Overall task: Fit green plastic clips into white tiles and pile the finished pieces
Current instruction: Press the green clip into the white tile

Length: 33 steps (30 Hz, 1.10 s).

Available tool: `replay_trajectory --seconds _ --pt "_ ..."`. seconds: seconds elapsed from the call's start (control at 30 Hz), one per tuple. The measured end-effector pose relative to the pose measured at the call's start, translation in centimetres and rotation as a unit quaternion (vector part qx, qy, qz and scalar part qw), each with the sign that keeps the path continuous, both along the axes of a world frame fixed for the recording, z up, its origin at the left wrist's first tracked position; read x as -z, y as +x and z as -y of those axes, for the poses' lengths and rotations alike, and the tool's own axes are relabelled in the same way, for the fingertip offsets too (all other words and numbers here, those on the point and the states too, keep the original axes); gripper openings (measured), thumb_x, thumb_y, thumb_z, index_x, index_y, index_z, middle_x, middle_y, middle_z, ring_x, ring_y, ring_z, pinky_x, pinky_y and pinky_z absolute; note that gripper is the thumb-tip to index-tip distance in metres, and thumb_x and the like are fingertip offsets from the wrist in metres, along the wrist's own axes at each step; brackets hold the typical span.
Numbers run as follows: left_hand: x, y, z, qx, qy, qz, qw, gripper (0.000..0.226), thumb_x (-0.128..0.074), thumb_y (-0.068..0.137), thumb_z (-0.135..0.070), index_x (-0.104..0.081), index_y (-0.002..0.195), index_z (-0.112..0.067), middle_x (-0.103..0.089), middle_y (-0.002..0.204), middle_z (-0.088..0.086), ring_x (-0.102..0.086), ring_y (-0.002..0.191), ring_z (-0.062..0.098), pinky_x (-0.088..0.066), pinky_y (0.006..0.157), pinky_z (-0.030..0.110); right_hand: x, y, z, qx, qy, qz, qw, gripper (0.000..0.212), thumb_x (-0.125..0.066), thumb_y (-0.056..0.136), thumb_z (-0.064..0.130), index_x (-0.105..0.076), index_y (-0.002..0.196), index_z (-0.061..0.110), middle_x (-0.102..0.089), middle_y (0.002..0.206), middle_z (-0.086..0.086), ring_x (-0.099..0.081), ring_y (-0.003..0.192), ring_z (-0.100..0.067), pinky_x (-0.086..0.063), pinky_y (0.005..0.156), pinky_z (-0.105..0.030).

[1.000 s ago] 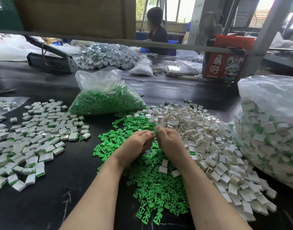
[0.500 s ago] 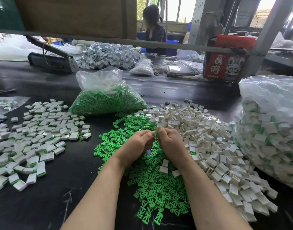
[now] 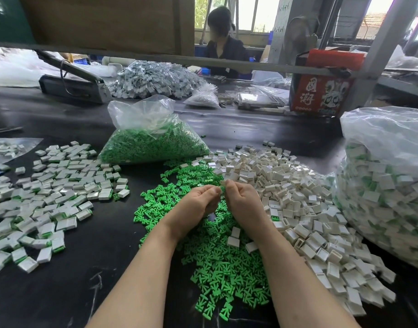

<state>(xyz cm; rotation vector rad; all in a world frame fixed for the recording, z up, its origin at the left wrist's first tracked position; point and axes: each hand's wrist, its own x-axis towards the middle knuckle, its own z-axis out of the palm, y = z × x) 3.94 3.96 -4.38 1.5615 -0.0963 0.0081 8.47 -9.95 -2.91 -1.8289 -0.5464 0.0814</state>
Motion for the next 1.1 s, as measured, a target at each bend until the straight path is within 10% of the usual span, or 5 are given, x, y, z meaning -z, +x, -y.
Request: replay_trajectory --seconds 0.4,0.63,1.1 --pt "-0.18 -0.22 -0.06 0.001 -0.003 -0.010 1.000 0.030 -0.047 0.095 -0.036 -0.059 0.097 -0.009 -0.042 0.079 0.008 -0.040 0.070 0.024 -0.047 0.058 0.019 -0.06 -0.03 -0.07 -0.002 -0.009 0.011 1.000 0.044 -0.040 0.104 0.022 -0.046 0.063 0.009 -0.034 0.051 0.002 -0.028 0.048 -0.013 -0.024 0.053 -0.031" --pt "-0.33 -0.36 -0.08 0.031 -0.061 0.005 0.998 0.039 -0.045 0.100 -0.032 -0.055 0.063 -0.032 -0.034 0.061 -0.009 -0.029 0.054 0.008 -0.040 0.056 0.022 -0.05 0.42 0.26 0.013 0.129 -0.073 0.989 0.050 -0.035 0.105 0.021 -0.036 0.055 0.019 -0.032 0.045 0.009 -0.024 0.042 -0.009 -0.022 0.046 -0.026" --pt "0.10 -0.03 -0.07 0.005 -0.004 0.006 1.000 0.034 -0.046 0.098 -0.033 -0.058 0.105 -0.002 -0.039 0.066 -0.008 -0.034 0.061 0.010 -0.041 0.063 0.030 -0.20 -0.29 -0.11 -0.010 -0.010 0.029 0.999 0.048 -0.042 0.104 0.023 -0.049 0.068 -0.008 -0.035 0.052 -0.001 -0.028 0.048 -0.014 -0.025 0.053 -0.034"
